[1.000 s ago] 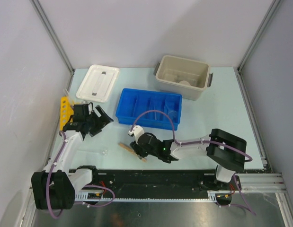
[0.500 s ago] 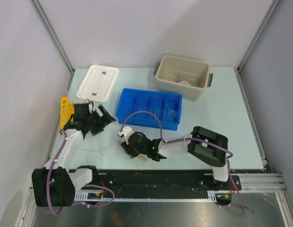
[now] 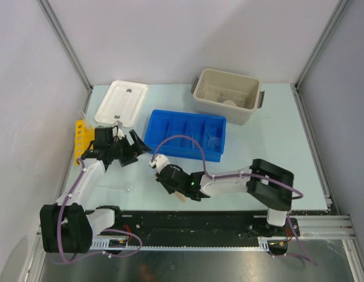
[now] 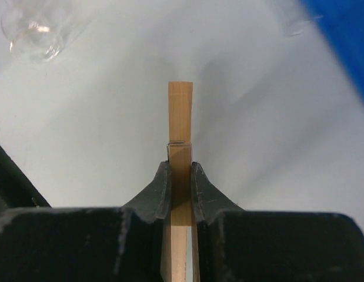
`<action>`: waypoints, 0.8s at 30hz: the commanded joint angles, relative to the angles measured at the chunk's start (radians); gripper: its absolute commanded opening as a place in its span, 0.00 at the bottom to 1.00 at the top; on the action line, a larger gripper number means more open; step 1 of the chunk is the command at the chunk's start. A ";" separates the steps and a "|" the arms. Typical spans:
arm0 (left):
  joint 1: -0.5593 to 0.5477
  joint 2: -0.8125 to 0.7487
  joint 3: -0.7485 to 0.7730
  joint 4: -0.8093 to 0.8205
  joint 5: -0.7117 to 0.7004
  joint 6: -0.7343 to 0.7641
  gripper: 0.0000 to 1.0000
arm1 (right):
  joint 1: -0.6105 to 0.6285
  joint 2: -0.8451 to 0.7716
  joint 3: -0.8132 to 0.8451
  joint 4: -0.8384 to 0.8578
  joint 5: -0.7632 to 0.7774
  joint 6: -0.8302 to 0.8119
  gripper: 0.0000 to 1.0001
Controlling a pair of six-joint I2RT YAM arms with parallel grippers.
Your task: Organize the chemistry lab equipment
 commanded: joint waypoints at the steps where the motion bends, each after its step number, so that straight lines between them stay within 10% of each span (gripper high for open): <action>1: -0.064 -0.034 0.011 0.094 0.189 0.061 0.95 | -0.065 -0.184 0.018 -0.158 0.069 0.060 0.00; 13: -0.148 -0.132 -0.011 0.166 0.300 0.059 0.95 | -0.538 -0.525 0.023 -0.083 -0.086 -0.032 0.00; 24: -0.149 -0.110 -0.028 0.191 0.347 0.041 0.96 | -0.994 -0.333 0.144 0.281 -0.357 -0.202 0.04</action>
